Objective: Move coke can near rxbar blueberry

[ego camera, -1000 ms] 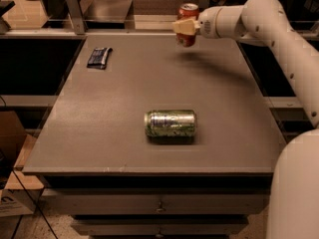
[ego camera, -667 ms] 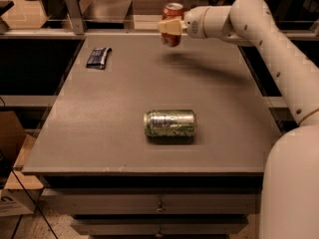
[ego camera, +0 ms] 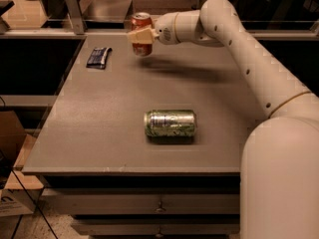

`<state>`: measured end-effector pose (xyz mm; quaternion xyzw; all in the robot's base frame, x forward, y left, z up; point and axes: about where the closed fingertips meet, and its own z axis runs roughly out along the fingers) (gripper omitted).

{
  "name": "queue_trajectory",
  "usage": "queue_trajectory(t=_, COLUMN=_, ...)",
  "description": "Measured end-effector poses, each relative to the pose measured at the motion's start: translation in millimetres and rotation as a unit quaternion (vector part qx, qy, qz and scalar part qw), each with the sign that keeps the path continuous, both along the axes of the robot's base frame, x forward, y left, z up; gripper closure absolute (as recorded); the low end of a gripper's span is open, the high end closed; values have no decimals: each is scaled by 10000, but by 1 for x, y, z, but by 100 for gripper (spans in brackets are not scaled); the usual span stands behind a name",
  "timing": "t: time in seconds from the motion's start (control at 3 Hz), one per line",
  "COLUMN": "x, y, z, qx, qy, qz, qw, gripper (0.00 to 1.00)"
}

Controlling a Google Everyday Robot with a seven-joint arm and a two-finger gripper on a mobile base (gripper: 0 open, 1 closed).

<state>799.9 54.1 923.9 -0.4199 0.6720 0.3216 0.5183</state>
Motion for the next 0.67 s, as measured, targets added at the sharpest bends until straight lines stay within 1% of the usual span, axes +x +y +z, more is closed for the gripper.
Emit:
queue_trajectory(t=0.33, x=-17, y=32, z=-3, qx=-66, qy=-62, qz=396, qw=9992, gripper=100)
queue_trajectory(t=0.67, x=-33, y=55, z=-4, qx=-7, qy=-91, qz=573, qw=9983, gripper=84)
